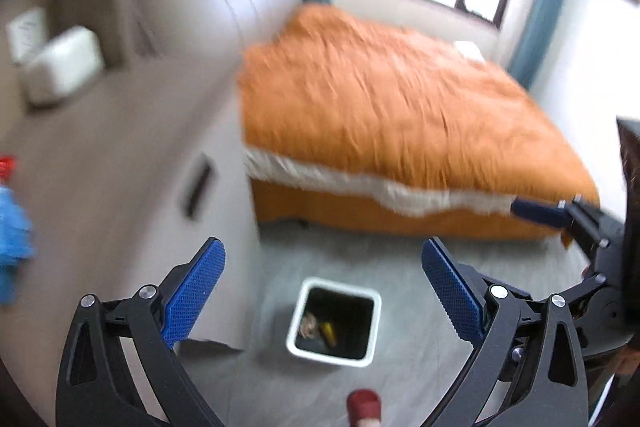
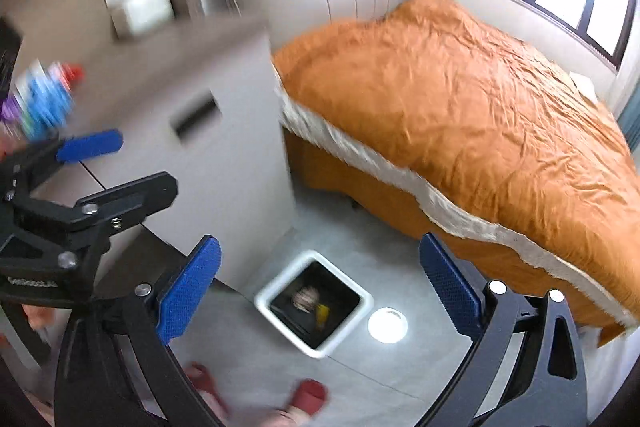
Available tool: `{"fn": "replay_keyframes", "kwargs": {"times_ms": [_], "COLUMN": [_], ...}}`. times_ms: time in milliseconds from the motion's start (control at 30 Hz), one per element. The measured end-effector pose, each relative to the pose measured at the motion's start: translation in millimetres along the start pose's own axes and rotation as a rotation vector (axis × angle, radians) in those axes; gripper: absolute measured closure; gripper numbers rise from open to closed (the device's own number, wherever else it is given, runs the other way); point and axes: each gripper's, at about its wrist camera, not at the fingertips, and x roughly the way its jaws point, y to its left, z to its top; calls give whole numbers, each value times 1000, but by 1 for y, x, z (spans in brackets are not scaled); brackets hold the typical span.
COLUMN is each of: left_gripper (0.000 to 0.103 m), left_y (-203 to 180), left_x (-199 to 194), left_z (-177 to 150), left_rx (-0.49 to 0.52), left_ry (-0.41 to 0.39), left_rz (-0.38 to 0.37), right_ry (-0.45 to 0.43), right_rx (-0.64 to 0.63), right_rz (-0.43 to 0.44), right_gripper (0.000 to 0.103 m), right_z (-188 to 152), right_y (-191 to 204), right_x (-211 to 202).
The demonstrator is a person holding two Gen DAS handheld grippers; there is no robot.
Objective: Collect trash
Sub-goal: 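Move both open tools back toward the desk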
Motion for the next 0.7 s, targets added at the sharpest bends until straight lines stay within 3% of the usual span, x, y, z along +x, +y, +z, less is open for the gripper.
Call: {"fn": "replay_keyframes", "kwargs": {"times_ms": [167,333,533,700], "left_gripper": [5,5,5,5], "left_y": [62,135,226,291], "left_x": [-103,-172,-210,-220], "left_z": [15,8,-27,-55], "left_rx": [-35,-68,-90,-73], "left_ry": [-125,-176,-166,-127], "left_rz": [107,227,369,446], "right_ry": [-97,-144,-149,-129], "right_rx": [29,6,-157,-279], "right_rz": [87,170,230,236], "right_gripper": [4,4,4,4], "right_z": [39,69,92,99], "right_y": [66,145,240,288], "right_x": [-46,-68,-66,-50]}}
